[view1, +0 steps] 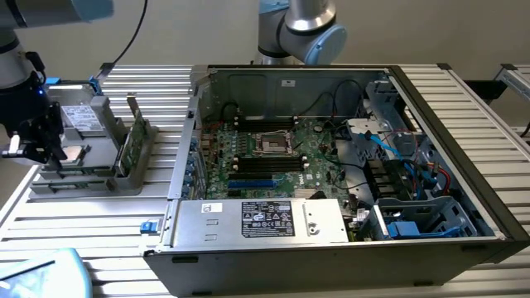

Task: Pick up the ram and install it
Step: 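Pick up the ram and move it above insertion slot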

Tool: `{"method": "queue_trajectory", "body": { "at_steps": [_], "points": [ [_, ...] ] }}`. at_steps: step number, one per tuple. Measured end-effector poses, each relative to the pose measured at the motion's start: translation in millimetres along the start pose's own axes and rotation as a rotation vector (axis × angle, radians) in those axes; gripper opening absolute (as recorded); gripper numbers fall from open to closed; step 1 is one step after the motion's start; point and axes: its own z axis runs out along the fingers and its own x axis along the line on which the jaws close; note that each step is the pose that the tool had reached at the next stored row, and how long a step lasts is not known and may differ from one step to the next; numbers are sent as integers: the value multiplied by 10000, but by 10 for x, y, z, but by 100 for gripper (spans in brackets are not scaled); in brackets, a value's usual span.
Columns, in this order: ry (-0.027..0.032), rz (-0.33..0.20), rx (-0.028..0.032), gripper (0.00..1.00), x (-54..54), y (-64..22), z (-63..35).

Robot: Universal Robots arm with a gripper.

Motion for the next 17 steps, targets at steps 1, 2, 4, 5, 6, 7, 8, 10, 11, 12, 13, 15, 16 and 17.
{"method": "queue_trajectory", "body": {
  "at_steps": [1, 2, 4, 5, 6, 7, 8, 10, 11, 12, 13, 15, 16, 17],
  "points": [
    [1, -8, 17, 31, -2, 11, 17],
    [4, -14, 40, 31, -3, 25, 33],
    [10, -20, 106, 31, -6, 50, 63],
    [14, -21, 147, 31, -7, 60, 76],
    [18, -23, 198, 31, -8, 69, 88],
    [22, -24, 240, 31, -9, 77, 98],
    [26, -24, 285, 31, -10, 85, 109],
    [34, -25, 384, 31, -12, 100, 131],
    [39, -24, 435, 31, -13, 108, 142],
    [42, -24, 478, 31, -14, 116, 154],
    [45, -23, 511, 31, -15, 125, 167],
    [46, -26, 544, 31, -17, 132, 201],
    [48, -31, 545, 31, -16, 131, 219],
    [48, -37, 545, 31, -16, 130, 236]
  ]
}}
